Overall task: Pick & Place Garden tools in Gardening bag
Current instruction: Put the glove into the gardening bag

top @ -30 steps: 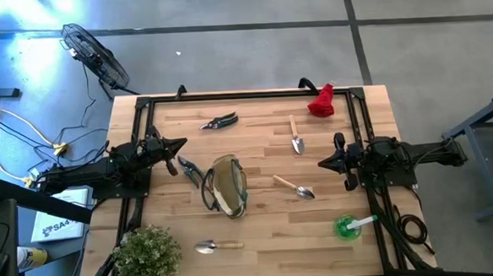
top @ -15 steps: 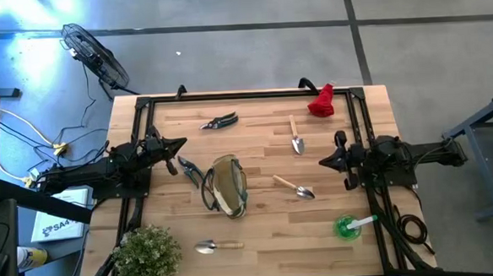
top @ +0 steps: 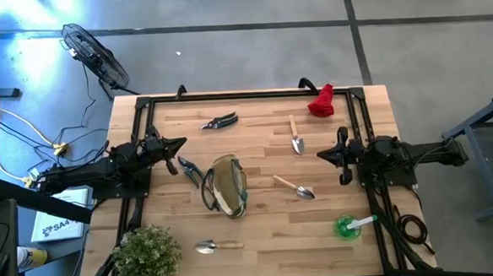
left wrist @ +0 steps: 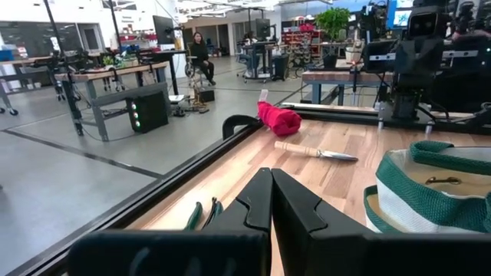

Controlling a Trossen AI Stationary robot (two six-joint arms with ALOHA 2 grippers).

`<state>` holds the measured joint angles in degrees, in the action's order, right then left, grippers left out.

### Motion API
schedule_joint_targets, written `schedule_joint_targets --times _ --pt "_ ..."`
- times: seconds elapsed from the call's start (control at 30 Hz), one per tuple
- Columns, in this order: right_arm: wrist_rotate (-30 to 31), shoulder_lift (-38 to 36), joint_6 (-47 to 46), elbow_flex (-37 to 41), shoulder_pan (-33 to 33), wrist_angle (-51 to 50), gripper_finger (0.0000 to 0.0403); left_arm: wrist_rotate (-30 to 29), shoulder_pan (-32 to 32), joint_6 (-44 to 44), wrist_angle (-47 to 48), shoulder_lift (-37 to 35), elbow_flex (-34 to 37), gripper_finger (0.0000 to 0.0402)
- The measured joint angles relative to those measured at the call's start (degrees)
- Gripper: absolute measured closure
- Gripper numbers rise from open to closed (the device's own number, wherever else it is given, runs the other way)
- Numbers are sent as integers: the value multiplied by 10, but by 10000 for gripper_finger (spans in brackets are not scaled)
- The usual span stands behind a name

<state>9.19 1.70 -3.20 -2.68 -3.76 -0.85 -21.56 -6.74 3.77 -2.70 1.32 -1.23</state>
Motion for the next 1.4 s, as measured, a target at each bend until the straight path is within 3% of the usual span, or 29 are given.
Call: schedule_joint_targets --times 0.13,0.43,0.63,0.77,0.93,1.17,1.4 --pt "47 12 -2 0 0 0 398 0 0 0 0 0 0 402" --pt "34 39 2 0 0 0 398 2 0 5 -2 0 0 402" --pt "99 69 -43 0 0 -10 398 6 0 5 -2 0 0 402" --pt "103 93 -54 0 0 -9 391 7 0 5 -2 0 0 402" --pt "134 126 -42 0 1 33 343 23 0 2 -2 0 0 402" --pt "210 157 19 0 1 105 236 43 0 1 -10 0 0 398" --pt "318 176 120 0 1 217 170 44 0 -10 -15 0 0 349"
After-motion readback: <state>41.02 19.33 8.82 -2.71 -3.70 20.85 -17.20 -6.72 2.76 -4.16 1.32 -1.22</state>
